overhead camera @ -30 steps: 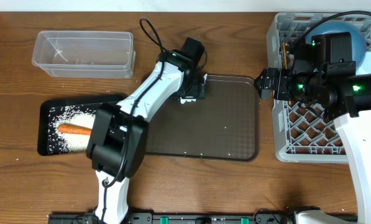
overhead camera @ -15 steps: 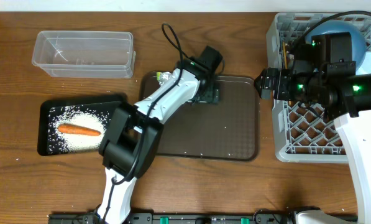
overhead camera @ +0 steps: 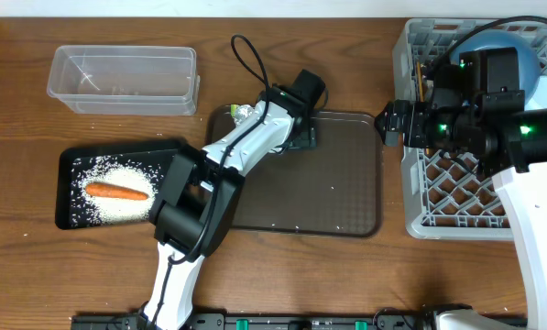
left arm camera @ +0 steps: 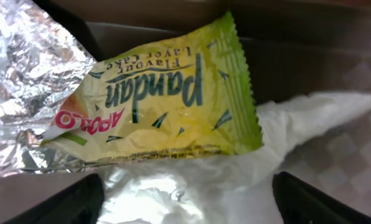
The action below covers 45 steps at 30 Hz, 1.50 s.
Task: Sort waste into correct bins and load items into the dishwasher rack
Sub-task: 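Carry the white wrapper left into the clear plastic bin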
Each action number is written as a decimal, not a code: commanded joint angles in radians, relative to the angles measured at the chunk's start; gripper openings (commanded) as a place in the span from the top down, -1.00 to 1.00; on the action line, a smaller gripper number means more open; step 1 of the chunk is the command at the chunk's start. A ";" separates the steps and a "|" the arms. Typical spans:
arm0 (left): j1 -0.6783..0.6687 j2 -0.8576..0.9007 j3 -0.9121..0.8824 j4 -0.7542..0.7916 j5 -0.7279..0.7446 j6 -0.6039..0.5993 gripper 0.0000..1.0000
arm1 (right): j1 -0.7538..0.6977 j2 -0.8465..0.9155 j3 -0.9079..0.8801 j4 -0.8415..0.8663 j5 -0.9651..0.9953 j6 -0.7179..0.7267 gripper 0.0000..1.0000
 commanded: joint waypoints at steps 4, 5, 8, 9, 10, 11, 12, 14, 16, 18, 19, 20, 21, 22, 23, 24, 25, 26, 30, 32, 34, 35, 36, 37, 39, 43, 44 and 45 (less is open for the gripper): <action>-0.002 0.012 -0.009 -0.003 -0.016 -0.027 -0.25 | 0.006 -0.016 0.003 -0.001 0.005 0.000 -0.98; -0.003 0.012 -0.009 -0.005 -0.015 -0.027 -0.14 | 0.006 -0.016 0.003 -0.001 0.005 0.000 -0.99; -0.010 0.012 -0.009 -0.023 -0.015 -0.035 0.25 | 0.006 -0.016 0.003 -0.001 0.005 0.000 -0.99; -0.013 0.012 -0.009 -0.032 -0.015 -0.039 0.42 | 0.006 -0.016 0.003 -0.001 0.005 0.000 -0.99; -0.016 0.012 -0.009 -0.042 -0.015 -0.038 0.57 | 0.006 -0.016 0.003 -0.001 0.005 0.000 -0.99; -0.021 0.011 -0.008 -0.054 -0.015 -0.038 0.72 | 0.006 -0.016 0.003 -0.001 0.005 0.000 -0.99; -0.024 0.008 -0.006 -0.068 -0.015 -0.038 0.84 | 0.006 -0.016 0.003 -0.001 0.005 0.000 -0.98; -0.031 -0.002 -0.006 -0.092 -0.015 -0.043 0.88 | 0.006 -0.016 0.003 -0.001 0.005 0.000 -0.99; -0.037 -0.021 -0.006 -0.114 -0.014 -0.050 0.88 | 0.006 -0.016 0.003 -0.001 0.005 0.000 -0.99; -0.043 -0.052 -0.006 -0.135 0.004 -0.053 0.87 | 0.006 -0.016 0.003 -0.001 0.005 0.000 -0.98; -0.046 -0.074 -0.005 -0.143 0.016 -0.053 0.88 | 0.006 -0.016 0.003 -0.001 0.005 0.000 -0.99; -0.047 -0.093 -0.005 -0.146 0.021 -0.053 0.88 | 0.006 -0.016 0.003 -0.001 0.005 0.000 -0.99; -0.047 -0.115 -0.006 -0.146 0.026 -0.053 0.88 | 0.006 -0.016 0.003 -0.001 0.005 0.000 -0.99; -0.047 -0.142 -0.006 -0.145 0.027 -0.060 0.88 | 0.006 -0.016 0.003 -0.001 0.005 0.000 -0.98; -0.046 -0.166 -0.005 -0.144 0.026 -0.072 0.88 | 0.006 -0.016 0.003 -0.001 0.005 0.000 -0.98; -0.042 -0.193 -0.005 -0.139 0.026 -0.075 0.88 | 0.006 -0.016 0.003 -0.001 0.005 0.000 -0.98; -0.037 -0.223 -0.005 -0.132 0.026 -0.075 0.88 | 0.006 -0.016 0.003 -0.001 0.005 0.000 -0.98; -0.032 -0.248 -0.006 -0.125 0.026 -0.076 0.88 | 0.006 -0.016 0.003 -0.001 0.005 0.000 -0.99; 0.006 -0.340 -0.006 -0.088 0.013 -0.077 0.87 | 0.006 -0.016 0.003 -0.001 0.005 0.000 -0.99; 0.029 -0.368 -0.006 -0.081 -0.044 -0.102 0.88 | 0.006 -0.016 0.003 -0.001 0.005 0.000 -0.99; 0.058 -0.387 -0.006 -0.074 -0.140 -0.127 0.88 | 0.006 -0.016 0.003 -0.001 0.005 0.000 -0.98; 0.077 -0.391 -0.006 -0.068 -0.195 -0.129 0.88 | 0.006 -0.016 0.003 -0.001 0.005 0.000 -0.98; 0.097 -0.391 -0.006 -0.056 -0.241 -0.128 0.88 | 0.006 -0.016 0.003 -0.001 0.005 0.000 -0.99; 0.115 -0.389 -0.006 -0.044 -0.274 -0.128 0.88 | 0.006 -0.016 0.003 -0.001 0.005 0.000 -0.99; 0.154 -0.385 -0.006 -0.014 -0.318 -0.127 0.88 | 0.006 -0.016 0.003 -0.001 0.005 0.000 -0.98; 0.245 -0.372 -0.006 0.080 -0.378 -0.121 0.88 | 0.006 -0.016 0.003 -0.001 0.005 0.000 -0.98; 0.276 -0.365 -0.006 0.110 -0.394 -0.115 0.88 | 0.006 -0.016 0.003 -0.001 0.005 0.000 -0.98; 0.299 -0.359 -0.006 0.136 -0.401 -0.115 0.88 | 0.006 -0.016 0.003 -0.001 0.005 0.000 -0.98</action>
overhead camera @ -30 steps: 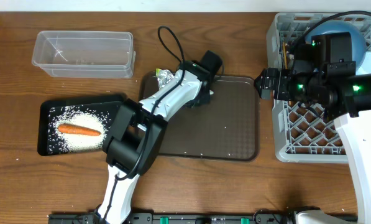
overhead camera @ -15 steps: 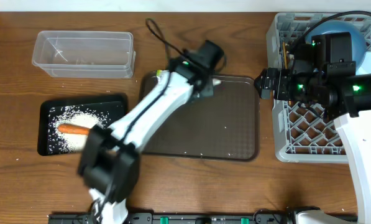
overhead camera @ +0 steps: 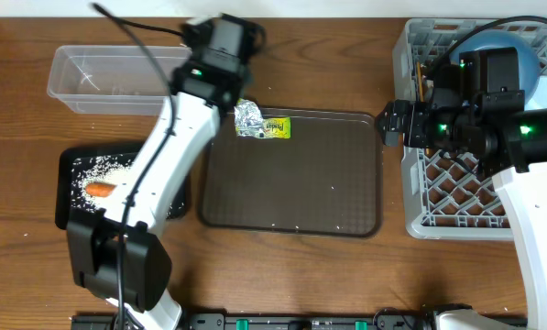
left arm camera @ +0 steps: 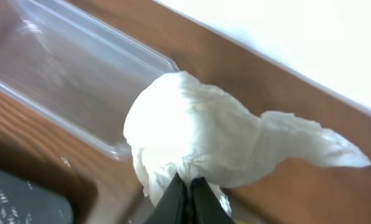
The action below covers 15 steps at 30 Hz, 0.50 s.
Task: Sort waste into correct bins and load items into the dishwasher rack
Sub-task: 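Carry the white wrapper left into the clear plastic bin, then release the wrapper into the bin with the left gripper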
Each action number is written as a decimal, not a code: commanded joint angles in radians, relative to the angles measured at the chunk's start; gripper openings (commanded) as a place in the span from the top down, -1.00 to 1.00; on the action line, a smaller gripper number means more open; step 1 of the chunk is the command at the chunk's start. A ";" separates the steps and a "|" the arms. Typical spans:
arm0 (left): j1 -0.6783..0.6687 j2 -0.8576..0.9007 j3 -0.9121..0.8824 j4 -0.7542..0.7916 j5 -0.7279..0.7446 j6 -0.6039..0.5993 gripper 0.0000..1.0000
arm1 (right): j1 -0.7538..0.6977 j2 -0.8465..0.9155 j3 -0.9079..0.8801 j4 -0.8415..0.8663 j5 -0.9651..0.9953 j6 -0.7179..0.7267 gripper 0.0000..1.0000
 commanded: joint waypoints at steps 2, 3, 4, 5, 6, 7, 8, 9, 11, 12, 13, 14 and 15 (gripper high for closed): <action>0.111 0.047 -0.001 0.093 -0.105 0.011 0.88 | 0.006 -0.016 0.003 -0.001 0.005 0.000 -0.98; 0.134 0.058 -0.001 0.112 -0.105 0.014 0.87 | 0.006 -0.016 0.003 -0.001 0.005 0.000 -0.98; 0.155 0.069 -0.001 0.128 -0.105 0.014 0.88 | 0.006 -0.016 0.003 -0.001 0.005 0.000 -0.99; 0.178 0.084 -0.001 0.142 -0.104 0.014 0.88 | 0.006 -0.016 0.003 -0.001 0.005 0.000 -0.99; 0.197 0.098 -0.001 0.151 -0.104 0.014 0.88 | 0.006 -0.016 0.003 -0.001 0.005 0.000 -0.99; 0.214 0.114 -0.001 0.158 -0.104 0.014 0.87 | 0.006 -0.016 0.003 -0.001 0.005 0.000 -0.98; 0.229 0.131 -0.001 0.164 -0.104 0.014 0.87 | 0.006 -0.016 0.003 -0.001 0.005 0.000 -0.98; 0.245 0.150 -0.001 0.168 -0.104 0.014 0.85 | 0.006 -0.016 0.003 -0.001 0.005 0.000 -0.98; 0.267 0.182 -0.001 0.174 -0.104 0.014 0.73 | 0.006 -0.016 0.003 -0.001 0.005 0.000 -0.99; 0.277 0.199 -0.001 0.177 -0.104 0.014 0.56 | 0.006 -0.016 0.003 -0.001 0.005 0.000 -0.99; 0.285 0.210 -0.001 0.178 -0.104 0.014 0.47 | 0.006 -0.016 0.003 -0.001 0.005 0.000 -0.98; 0.291 0.220 -0.001 0.178 -0.104 0.014 0.35 | 0.006 -0.016 0.003 -0.001 0.005 0.000 -0.98; 0.294 0.224 -0.001 0.177 -0.104 0.016 0.24 | 0.006 -0.016 0.003 -0.001 0.005 0.000 -0.98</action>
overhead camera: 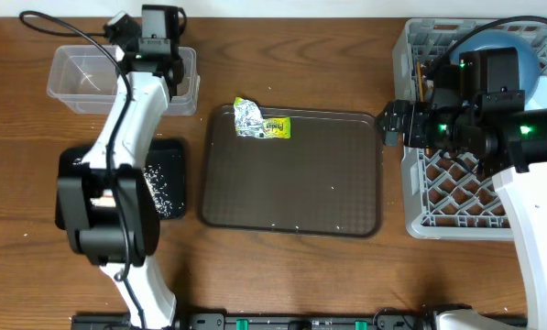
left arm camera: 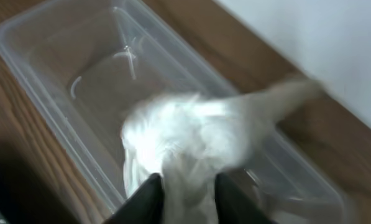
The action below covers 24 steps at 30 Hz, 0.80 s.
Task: Sort waste into correct bins and load items into the dishwasher rack
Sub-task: 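Release the wrapper into the bin with the left gripper, then move the left gripper to the foil Pandan wrapper and grasp it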
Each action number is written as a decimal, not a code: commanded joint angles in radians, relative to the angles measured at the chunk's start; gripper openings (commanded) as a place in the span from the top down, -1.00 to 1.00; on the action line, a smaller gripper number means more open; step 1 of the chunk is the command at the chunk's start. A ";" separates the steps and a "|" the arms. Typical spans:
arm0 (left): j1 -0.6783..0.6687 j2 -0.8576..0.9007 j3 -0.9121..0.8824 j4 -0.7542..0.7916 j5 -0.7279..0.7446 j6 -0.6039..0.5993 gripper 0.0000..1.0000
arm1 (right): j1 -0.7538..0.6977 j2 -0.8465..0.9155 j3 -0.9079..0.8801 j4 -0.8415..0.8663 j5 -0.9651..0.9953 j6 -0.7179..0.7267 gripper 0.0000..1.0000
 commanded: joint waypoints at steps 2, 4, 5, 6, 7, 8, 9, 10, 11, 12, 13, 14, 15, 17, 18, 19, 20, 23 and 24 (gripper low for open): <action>0.013 0.019 0.000 0.003 -0.024 0.031 0.01 | 0.006 -0.016 0.003 -0.001 0.005 0.000 -0.97; 0.013 0.009 0.000 0.003 -0.023 0.044 -0.18 | 0.006 -0.016 0.003 -0.001 0.005 0.000 -0.99; 0.011 0.000 0.000 -0.002 -0.019 0.044 -0.25 | 0.006 -0.016 0.003 -0.001 0.005 0.000 -0.98; 0.008 -0.011 0.000 -0.011 -0.005 0.044 -0.31 | 0.006 -0.016 0.003 -0.001 0.005 0.000 -0.98; 0.006 -0.024 0.000 -0.021 0.015 0.044 -0.33 | 0.006 -0.016 0.003 -0.001 0.005 0.000 -0.98; 0.002 -0.042 0.000 -0.038 0.046 0.044 -0.33 | 0.006 -0.016 0.003 -0.001 0.005 0.000 -0.98; -0.003 -0.058 0.000 -0.058 0.082 0.043 -0.33 | 0.006 -0.016 0.003 -0.001 0.005 0.000 -0.99; -0.008 -0.077 0.000 -0.080 0.132 0.043 -0.33 | 0.006 -0.016 0.003 -0.001 0.005 0.000 -0.99; -0.013 -0.099 0.000 -0.106 0.209 0.043 -0.33 | 0.006 -0.016 0.003 -0.001 0.005 0.000 -0.98; -0.019 -0.117 0.000 -0.127 0.283 0.043 -0.33 | 0.006 -0.016 0.003 -0.001 0.005 0.000 -0.98; -0.026 -0.134 0.000 -0.148 0.359 0.043 -0.33 | 0.006 -0.016 0.003 -0.001 0.005 0.000 -0.99; -0.034 -0.148 0.000 -0.174 0.439 0.043 -0.33 | 0.006 -0.016 0.003 -0.001 0.005 0.000 -0.99; -0.042 -0.157 0.000 -0.194 0.499 0.043 -0.33 | 0.006 -0.016 0.003 -0.001 0.005 0.000 -0.98; -0.068 -0.158 -0.001 -0.225 0.595 0.043 -0.33 | 0.006 -0.016 0.003 -0.001 0.005 0.000 -0.99; -0.083 -0.151 -0.001 -0.240 0.619 0.043 -0.34 | 0.006 -0.016 0.003 -0.001 0.005 0.000 -0.99; -0.101 -0.144 -0.001 -0.259 0.629 0.043 -0.34 | 0.006 -0.016 0.003 -0.001 0.005 0.000 -0.99; -0.121 -0.135 -0.002 -0.280 0.629 0.042 -0.34 | 0.006 -0.016 0.003 -0.001 0.005 0.000 -0.98; -0.187 -0.096 -0.004 -0.320 0.625 0.042 -0.34 | 0.006 -0.016 0.003 -0.001 0.005 0.000 -0.99; -0.208 -0.079 -0.004 -0.325 0.625 0.043 -0.34 | 0.006 -0.016 0.003 -0.001 0.005 0.000 -0.99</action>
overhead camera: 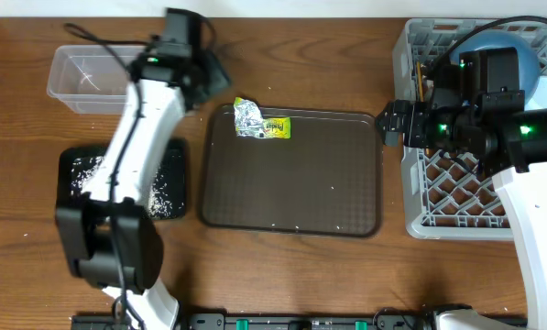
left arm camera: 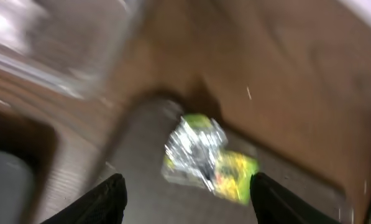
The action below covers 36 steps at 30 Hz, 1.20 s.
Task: Sort waste into correct bins and load items into the dishwasher rack
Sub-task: 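Move the left gripper to the foil Pandan wrapper and grasp it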
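Observation:
A yellow-green snack wrapper with crumpled foil lies on the far left corner of the brown tray. The wrist view shows the wrapper blurred, just ahead of my left gripper. That gripper is open, with nothing between its dark fingers. Overhead, the left gripper hangs between the clear bin and the tray. The white tissue does not show clearly. My right gripper hovers at the left edge of the dishwasher rack; its jaws are unreadable.
A black tray scattered with rice sits front left, partly under my left arm. A blue bowl stands in the rack at the far right. Bare wooden table runs along the front.
My left gripper was over the clear bin, shut on the white tissue. It is now open and empty, and has shifted right to just above the wrapper at the tray corner.
My left gripper was open at the tray corner over the tissue and wrapper. Then it held the tissue, shut, near the bin's end, then over the bin. Now it is back near the wrapper, open and empty. The right arm has stayed still.

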Each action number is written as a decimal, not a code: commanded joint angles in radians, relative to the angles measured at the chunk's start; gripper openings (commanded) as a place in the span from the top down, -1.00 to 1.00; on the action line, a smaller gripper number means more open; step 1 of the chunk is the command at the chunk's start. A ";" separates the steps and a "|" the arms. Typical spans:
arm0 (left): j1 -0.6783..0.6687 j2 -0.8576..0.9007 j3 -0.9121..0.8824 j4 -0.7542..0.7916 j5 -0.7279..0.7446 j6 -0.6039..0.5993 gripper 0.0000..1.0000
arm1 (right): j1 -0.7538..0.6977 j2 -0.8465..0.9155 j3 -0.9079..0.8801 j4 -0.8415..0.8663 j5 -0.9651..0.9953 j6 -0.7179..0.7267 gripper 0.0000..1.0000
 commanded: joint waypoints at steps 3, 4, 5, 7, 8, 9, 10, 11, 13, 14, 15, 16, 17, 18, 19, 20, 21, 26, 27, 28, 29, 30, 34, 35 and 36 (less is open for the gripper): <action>-0.111 0.109 -0.005 -0.018 0.063 -0.021 -0.34 | 0.006 -0.016 0.003 -0.001 0.005 0.000 -0.98; -0.126 0.130 -0.005 -0.016 0.049 -0.065 -0.34 | 0.006 -0.016 0.003 -0.001 0.005 0.000 -0.98; -0.137 0.149 -0.005 -0.014 0.032 -0.110 -0.34 | 0.006 -0.016 0.003 -0.001 0.005 0.000 -0.99; -0.151 0.190 -0.005 -0.006 -0.008 -0.192 -0.34 | 0.006 -0.016 0.003 -0.001 0.005 0.000 -0.99; -0.153 0.207 -0.005 -0.003 -0.023 -0.222 -0.34 | 0.006 -0.016 0.003 -0.001 0.005 0.000 -0.99; -0.153 0.223 -0.005 0.000 -0.031 -0.243 -0.34 | 0.006 -0.016 0.003 -0.001 0.005 0.000 -0.99; -0.151 0.240 -0.005 0.001 -0.038 -0.262 -0.34 | 0.006 -0.016 0.003 -0.001 0.005 0.000 -0.98; -0.150 0.253 -0.005 0.001 -0.045 -0.282 -0.34 | 0.006 -0.016 0.003 -0.001 0.005 0.000 -0.99; -0.146 0.280 -0.005 0.010 -0.048 -0.319 -0.34 | 0.006 -0.016 0.003 -0.001 0.005 0.000 -0.98; -0.145 0.294 -0.005 0.023 -0.048 -0.332 -0.34 | 0.006 -0.016 0.003 -0.001 0.005 0.000 -0.99; -0.145 0.307 -0.005 0.037 -0.047 -0.341 -0.34 | 0.006 -0.016 0.003 -0.001 0.005 0.000 -0.98; -0.145 0.322 -0.005 0.052 -0.048 -0.352 -0.34 | 0.006 -0.016 0.003 -0.001 0.005 0.000 -0.99; -0.145 0.332 -0.005 0.065 -0.046 -0.352 -0.34 | 0.006 -0.016 0.003 -0.001 0.005 0.000 -0.99; -0.146 0.340 -0.005 0.076 -0.044 -0.352 -0.34 | 0.006 -0.016 0.003 -0.001 0.005 0.000 -0.99; -0.146 0.349 -0.005 0.080 -0.044 -0.356 -0.34 | 0.006 -0.016 0.003 -0.001 0.005 0.000 -0.98; -0.146 0.353 -0.005 0.080 -0.044 -0.367 -0.34 | 0.006 -0.016 0.003 -0.001 0.005 0.000 -0.98; -0.147 0.361 -0.005 0.080 -0.044 -0.378 -0.33 | 0.006 -0.016 0.003 -0.001 0.005 0.000 -0.98; -0.147 0.373 -0.005 0.071 -0.044 -0.387 0.08 | 0.006 -0.016 0.003 -0.001 0.005 0.000 -0.98; -0.147 0.373 -0.005 0.067 -0.044 -0.387 0.28 | 0.006 -0.016 0.003 -0.001 0.005 0.000 -0.99; -0.147 0.373 -0.005 0.063 -0.042 -0.387 0.46 | 0.006 -0.016 0.003 -0.001 0.005 0.000 -0.98; -0.147 0.373 -0.005 0.058 -0.035 -0.386 0.70 | 0.006 -0.016 0.003 -0.001 0.005 0.000 -0.98; -0.147 0.373 -0.005 0.055 -0.028 -0.385 0.84 | 0.006 -0.016 0.003 -0.001 0.005 0.000 -0.99; -0.147 0.344 -0.004 0.046 0.023 -0.380 0.88 | 0.006 -0.016 0.003 -0.001 0.005 0.000 -0.98; -0.147 0.325 -0.004 0.045 0.034 -0.376 0.88 | 0.006 -0.016 0.003 -0.001 0.005 0.000 -0.99; -0.147 0.307 -0.004 0.046 0.039 -0.373 0.88 | 0.006 -0.016 0.003 -0.001 0.005 0.000 -0.99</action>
